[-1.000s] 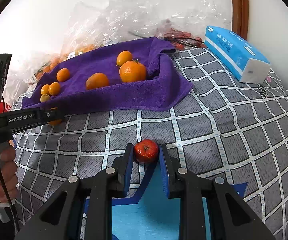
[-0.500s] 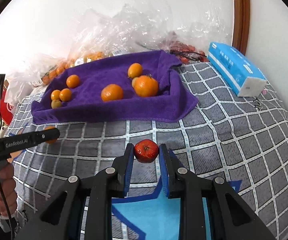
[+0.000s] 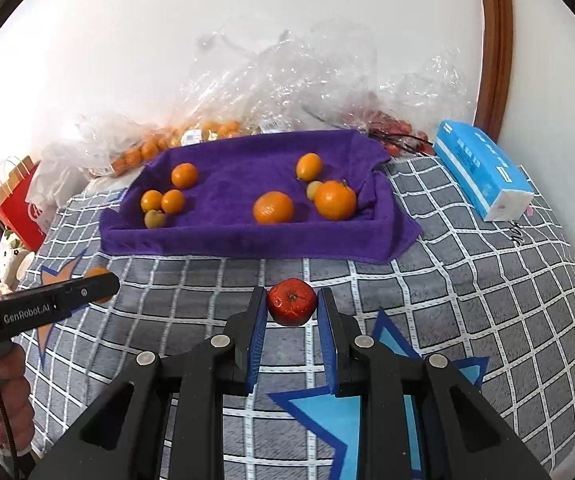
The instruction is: Organize fruits
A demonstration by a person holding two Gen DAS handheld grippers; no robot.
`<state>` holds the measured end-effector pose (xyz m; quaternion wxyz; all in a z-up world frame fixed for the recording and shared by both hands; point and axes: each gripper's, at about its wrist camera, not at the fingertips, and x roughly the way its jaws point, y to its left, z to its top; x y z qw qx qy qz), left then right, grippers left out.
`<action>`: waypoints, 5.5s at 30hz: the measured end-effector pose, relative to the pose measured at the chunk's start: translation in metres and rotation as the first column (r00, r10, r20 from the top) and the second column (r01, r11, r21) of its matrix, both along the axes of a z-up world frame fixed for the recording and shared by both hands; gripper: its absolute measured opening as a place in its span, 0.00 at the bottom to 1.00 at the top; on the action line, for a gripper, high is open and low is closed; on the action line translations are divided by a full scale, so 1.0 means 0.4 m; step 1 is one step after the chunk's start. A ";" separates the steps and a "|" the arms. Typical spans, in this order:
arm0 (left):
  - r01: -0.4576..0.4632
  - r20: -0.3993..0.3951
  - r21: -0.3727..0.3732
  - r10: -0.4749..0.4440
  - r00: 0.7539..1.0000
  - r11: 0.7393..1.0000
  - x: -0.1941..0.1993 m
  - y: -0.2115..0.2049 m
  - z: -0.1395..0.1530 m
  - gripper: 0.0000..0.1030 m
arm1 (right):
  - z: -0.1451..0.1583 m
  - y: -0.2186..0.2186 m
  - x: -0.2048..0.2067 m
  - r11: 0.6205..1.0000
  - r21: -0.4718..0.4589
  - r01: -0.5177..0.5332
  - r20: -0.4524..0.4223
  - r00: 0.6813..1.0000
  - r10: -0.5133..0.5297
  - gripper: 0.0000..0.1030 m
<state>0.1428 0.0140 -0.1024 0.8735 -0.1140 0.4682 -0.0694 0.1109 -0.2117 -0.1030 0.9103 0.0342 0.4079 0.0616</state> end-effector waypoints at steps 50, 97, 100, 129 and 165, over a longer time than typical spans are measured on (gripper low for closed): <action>0.012 0.166 0.041 -0.019 0.986 0.999 0.090 0.057 0.240 0.36 | 0.166 0.046 0.143 1.000 -0.021 -0.021 0.107 0.994 0.024 0.24; 0.026 0.041 0.012 -0.027 0.999 1.000 0.407 0.069 0.062 0.36 | -0.039 0.054 0.455 0.998 -0.022 -0.050 -0.016 0.999 0.050 0.24; 0.030 0.033 0.016 -0.031 0.999 0.999 0.423 0.064 0.055 0.36 | -0.056 0.058 0.470 0.998 -0.022 -0.057 -0.026 0.998 0.056 0.24; 0.026 -0.053 0.038 -0.024 0.998 0.999 0.495 0.047 -0.052 0.36 | -0.149 0.075 0.500 0.995 -0.058 -0.086 -0.100 0.992 0.080 0.25; -0.015 0.256 0.146 -0.023 0.967 0.989 -0.061 0.021 0.284 0.83 | 0.222 0.047 0.023 0.999 -0.035 0.041 0.053 0.998 -0.039 0.74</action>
